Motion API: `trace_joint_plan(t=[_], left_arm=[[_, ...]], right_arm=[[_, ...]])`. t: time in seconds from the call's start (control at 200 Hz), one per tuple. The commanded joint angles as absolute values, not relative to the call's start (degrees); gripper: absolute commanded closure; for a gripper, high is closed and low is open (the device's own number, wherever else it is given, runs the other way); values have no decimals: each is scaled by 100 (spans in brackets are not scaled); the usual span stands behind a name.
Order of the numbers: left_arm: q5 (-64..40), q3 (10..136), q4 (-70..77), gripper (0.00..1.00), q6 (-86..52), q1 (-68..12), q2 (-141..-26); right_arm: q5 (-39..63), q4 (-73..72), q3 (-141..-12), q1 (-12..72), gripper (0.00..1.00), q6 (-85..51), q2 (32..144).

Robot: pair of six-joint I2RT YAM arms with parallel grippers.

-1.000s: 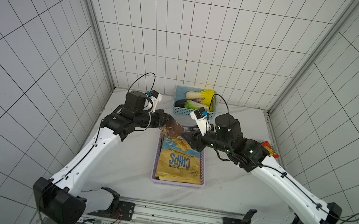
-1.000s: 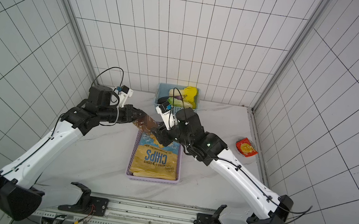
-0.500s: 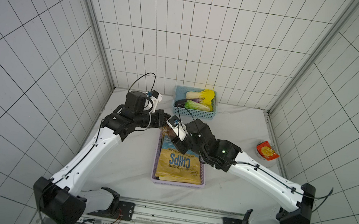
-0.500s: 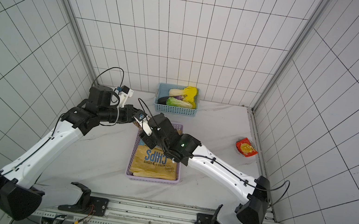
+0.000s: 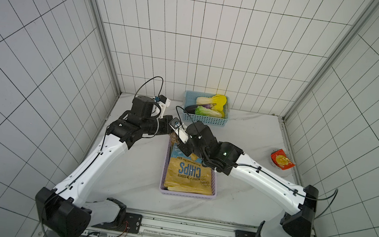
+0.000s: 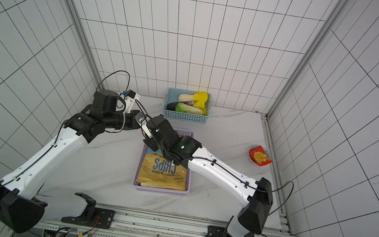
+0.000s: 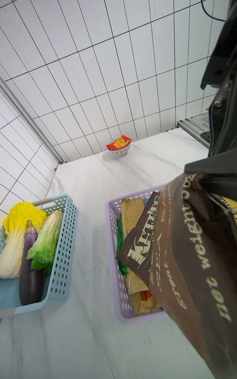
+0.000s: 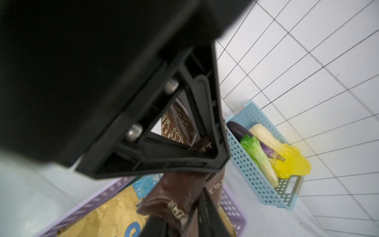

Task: Put the potato chips into the basket
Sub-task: Pick up the potato chip from the corner of the board.

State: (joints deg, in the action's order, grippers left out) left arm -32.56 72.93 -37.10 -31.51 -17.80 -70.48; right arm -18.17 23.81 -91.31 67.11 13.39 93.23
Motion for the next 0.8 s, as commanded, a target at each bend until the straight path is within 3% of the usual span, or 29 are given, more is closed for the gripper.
trace_joint_plan(t=[0.0,0.04,0.085,0.135,0.16,0.185,0.195,0.35,0.47,0.605,0.665,0.795], left_arm=[[-3520,7365,-3441,100,-3085,-1828,-6932],[-3564,7374,-3416,100,-3076,-1813,-6927],[-3643,7369,-3340,83,-3083,-1789,-6926],[-3814,7374,-3236,52,-3076,-1736,-6918],[-3883,7370,-3178,33,-3081,-1703,-6909],[-3895,7382,-3138,6,-3085,-1668,-6893],[-3885,7387,-3127,3,-3096,-1650,-6885],[-3861,7647,-3154,2,-3008,-1203,-6840],[-4544,7874,-2855,2,-3516,-119,-6979],[-6364,7763,-822,2,-4581,1189,-7286],[-6892,8191,-1293,2,-3892,1354,-7489],[-7199,9157,-3851,2,-1169,1314,-7743]], right_arm=[[-2001,2170,-9338,6715,97,1310,9282],[-2019,2123,-9296,6715,100,1301,9218],[-2021,2071,-9236,6709,100,1290,9131],[-2021,2037,-9179,6706,100,1285,9051],[-2021,2025,-9155,6706,100,1276,9009],[-2014,2022,-9134,6695,100,1267,8973],[-2013,2022,-9126,6690,100,1262,8958],[-1807,2052,-8917,6555,100,1065,8652],[-1119,2053,-8623,6302,100,733,8290],[-495,2122,-8289,6064,100,424,7905],[-197,2166,-8149,5939,100,312,7742],[488,2197,-7875,5582,100,6,7455]])
